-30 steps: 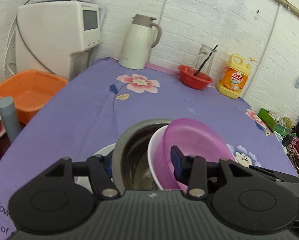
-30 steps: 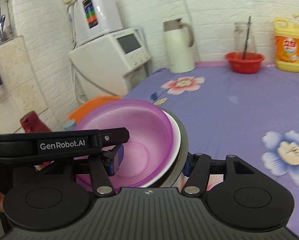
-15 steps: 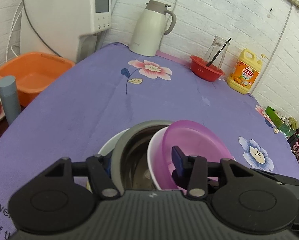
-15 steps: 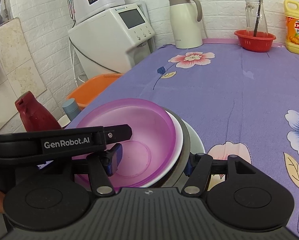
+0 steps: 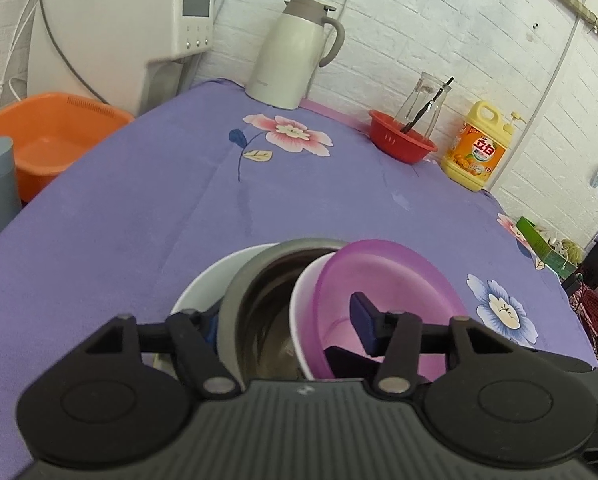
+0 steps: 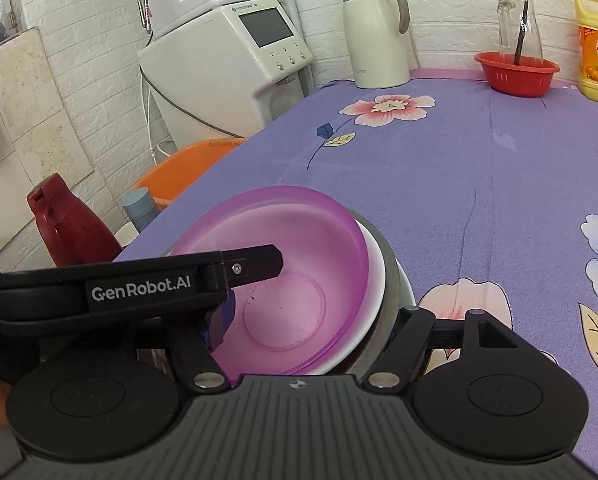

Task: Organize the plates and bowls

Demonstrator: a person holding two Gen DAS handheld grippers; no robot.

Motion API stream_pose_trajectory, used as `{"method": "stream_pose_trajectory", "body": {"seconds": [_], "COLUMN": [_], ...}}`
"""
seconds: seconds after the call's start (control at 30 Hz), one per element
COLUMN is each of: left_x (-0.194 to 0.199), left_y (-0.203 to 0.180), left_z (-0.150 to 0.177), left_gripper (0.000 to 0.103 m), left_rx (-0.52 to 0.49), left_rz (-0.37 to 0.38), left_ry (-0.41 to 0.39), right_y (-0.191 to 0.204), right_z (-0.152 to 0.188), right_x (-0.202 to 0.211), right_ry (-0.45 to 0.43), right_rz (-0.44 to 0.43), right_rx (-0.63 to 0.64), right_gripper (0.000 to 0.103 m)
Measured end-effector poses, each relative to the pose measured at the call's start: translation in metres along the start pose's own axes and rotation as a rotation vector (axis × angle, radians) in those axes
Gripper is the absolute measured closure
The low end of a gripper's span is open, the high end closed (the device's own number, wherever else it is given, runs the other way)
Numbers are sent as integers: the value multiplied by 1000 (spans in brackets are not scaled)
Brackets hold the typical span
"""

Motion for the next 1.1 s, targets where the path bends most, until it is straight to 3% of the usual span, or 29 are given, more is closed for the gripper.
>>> {"method": "stream_pose_trajectory", "body": {"seconds": [0.1, 0.57, 0.8, 0.93, 1.1], "left_x": [0, 1, 5, 9, 11], "left_y": [-2, -1, -1, 0, 1], "left_z": [-2, -17, -28, -36, -44], "left_gripper": [40, 35, 27, 27, 24], "left_rx": [-22, -23, -35, -23, -24], "left_rz": [3, 13, 3, -1, -18], "left_ry": [-16, -70, -107, -132, -155], "right_y": [2, 9, 6, 1, 18], "right_z": [-1, -16, -13, -23, -17], "right_x": [0, -5, -16, -9, -16], "right_ry": [-1, -44, 40, -25, 14], "right_rz": [0, 46, -35, -19, -23], "right_rx": [4, 96, 49, -1, 111], "right_gripper": [0, 0, 0, 0, 0]}}
Point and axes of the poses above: each gripper's, at about its wrist camera, not at the fingertips, and x roughly against the way its jaws point, y to its left, z to its underside, the point moved 9 cm from there along -x, roughly the way its jaws point, and after that the axes turned 8 degrees about -y, right-handed, at the moved point
